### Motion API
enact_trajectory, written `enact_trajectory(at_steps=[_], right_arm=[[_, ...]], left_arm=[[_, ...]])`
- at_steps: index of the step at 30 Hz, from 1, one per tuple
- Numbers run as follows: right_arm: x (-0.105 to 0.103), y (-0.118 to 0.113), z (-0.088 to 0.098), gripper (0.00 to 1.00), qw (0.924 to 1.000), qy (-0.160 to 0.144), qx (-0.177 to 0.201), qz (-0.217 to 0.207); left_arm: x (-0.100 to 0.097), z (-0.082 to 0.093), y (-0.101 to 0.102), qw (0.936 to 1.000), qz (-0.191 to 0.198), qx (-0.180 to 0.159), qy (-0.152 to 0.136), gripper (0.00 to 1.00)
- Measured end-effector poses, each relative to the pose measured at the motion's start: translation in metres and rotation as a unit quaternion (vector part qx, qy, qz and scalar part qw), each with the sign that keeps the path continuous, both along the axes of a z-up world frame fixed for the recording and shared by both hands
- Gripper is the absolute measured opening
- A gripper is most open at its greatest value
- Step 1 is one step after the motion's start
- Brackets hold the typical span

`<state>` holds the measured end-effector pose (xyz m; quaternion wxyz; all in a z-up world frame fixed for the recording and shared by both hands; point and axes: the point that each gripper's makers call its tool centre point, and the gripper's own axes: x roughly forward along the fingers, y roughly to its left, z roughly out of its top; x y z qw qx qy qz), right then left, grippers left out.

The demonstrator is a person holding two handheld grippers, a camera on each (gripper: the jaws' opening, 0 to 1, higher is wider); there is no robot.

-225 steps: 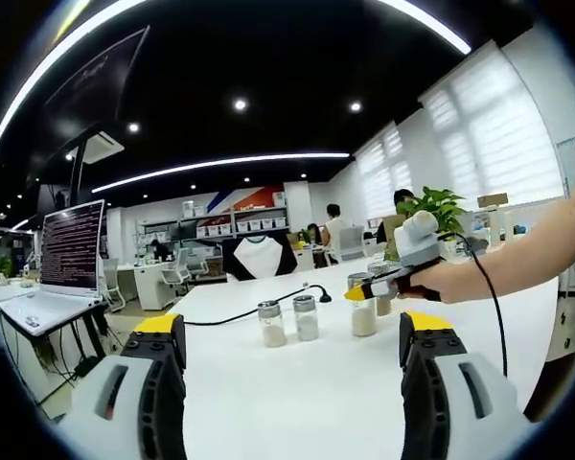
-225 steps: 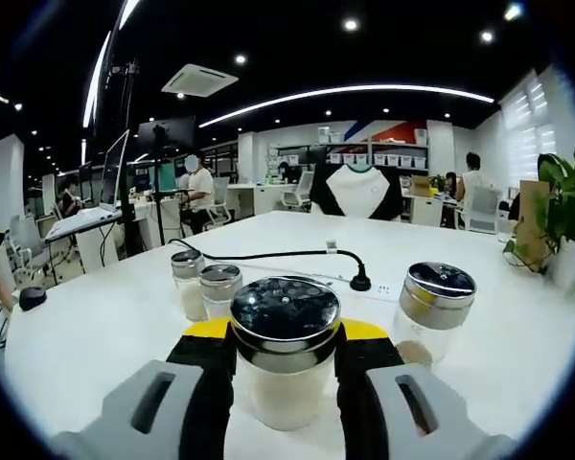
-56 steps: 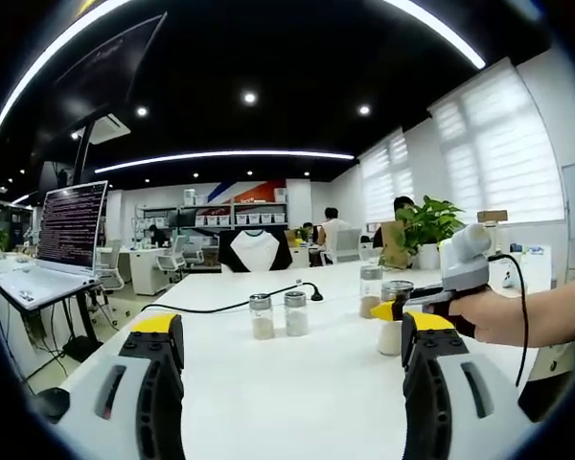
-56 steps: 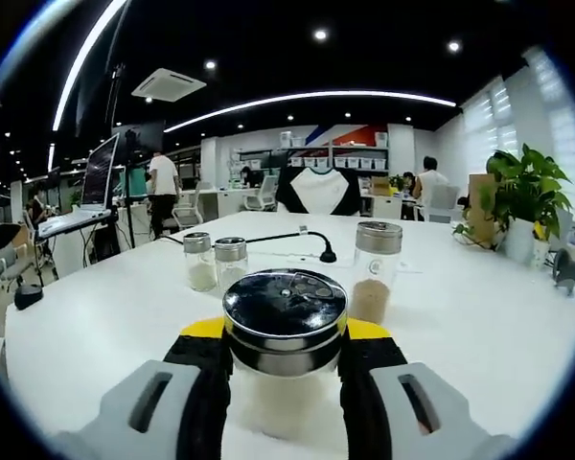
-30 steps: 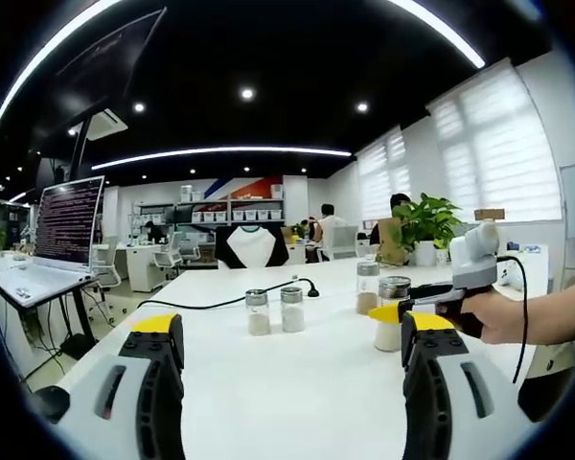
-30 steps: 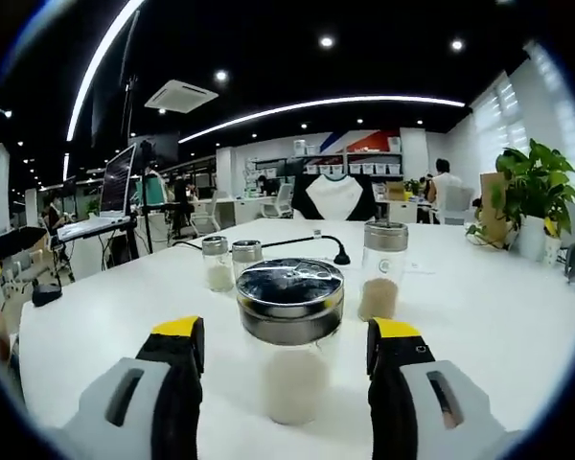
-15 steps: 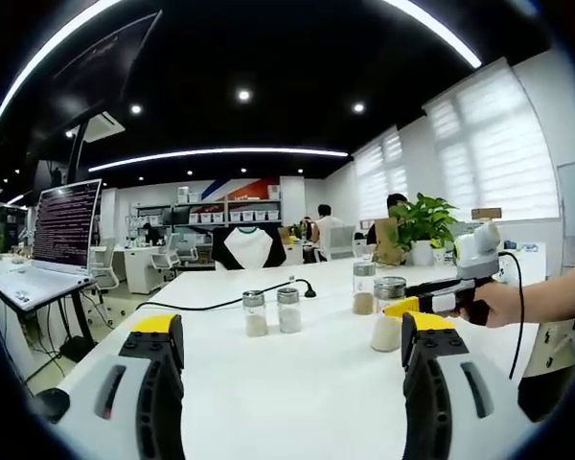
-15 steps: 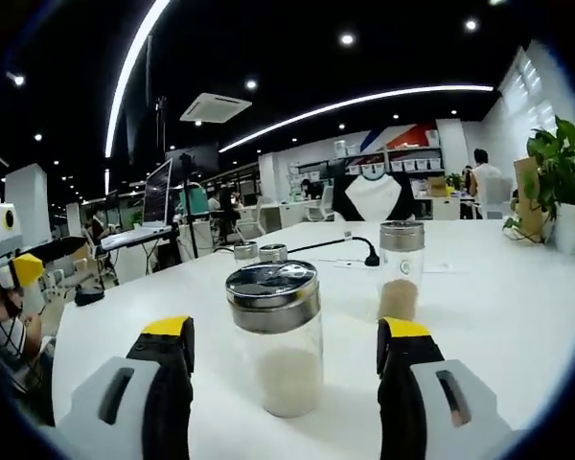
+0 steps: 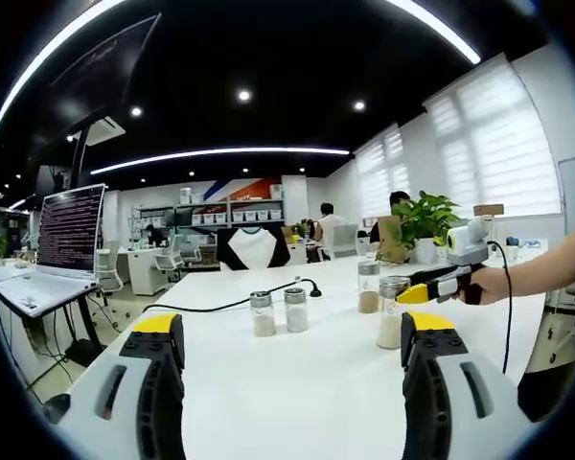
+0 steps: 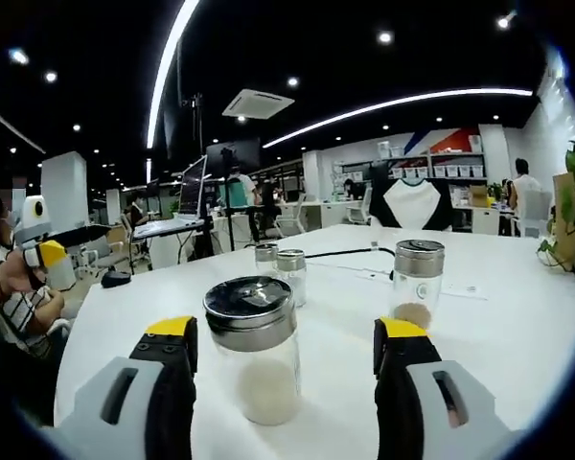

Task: Rotate the seasoning bottle until the label or dispensing opening points toward the visible target arrow and the bottle remains upright within the marked orientation range

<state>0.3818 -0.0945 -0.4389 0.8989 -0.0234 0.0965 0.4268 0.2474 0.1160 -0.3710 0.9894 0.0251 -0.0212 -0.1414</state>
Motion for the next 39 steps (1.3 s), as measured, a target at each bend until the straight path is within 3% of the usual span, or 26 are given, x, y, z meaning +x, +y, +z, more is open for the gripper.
enact_trajectory(at_steps=[6, 9, 13, 19, 32, 39], right_arm=[[0.003, 0.007, -0.002, 0.72, 0.9998, 0.001, -0.008, 0.019], [-0.002, 0.018, 0.002, 0.7, 0.9987, 0.003, 0.012, 0.05], [-0.005, 0.025, 0.007, 0.59, 0.9976, -0.002, 0.024, 0.064], [-0.004, 0.029, 0.004, 0.41, 0.9971, -0.006, 0.012, 0.075], [0.0, 0.032, -0.004, 0.4, 0.9973, -0.017, -0.006, 0.071], [0.0, 0.03, -0.001, 0.4, 0.9985, -0.028, -0.001, 0.047]], left_arm=[[-0.004, 0.002, 0.003, 1.0, 0.004, -0.001, -0.004, 0.99], [-0.004, 0.0, 0.004, 1.0, 0.005, -0.001, -0.002, 0.99], [-0.004, -0.001, 0.005, 1.0, 0.007, -0.001, -0.001, 0.99], [-0.004, 0.001, 0.005, 1.0, 0.008, -0.001, -0.003, 0.98], [-0.005, 0.0, 0.01, 0.9999, 0.012, -0.001, -0.002, 0.98], [-0.005, 0.005, 0.008, 0.9999, 0.007, -0.004, -0.006, 0.98]])
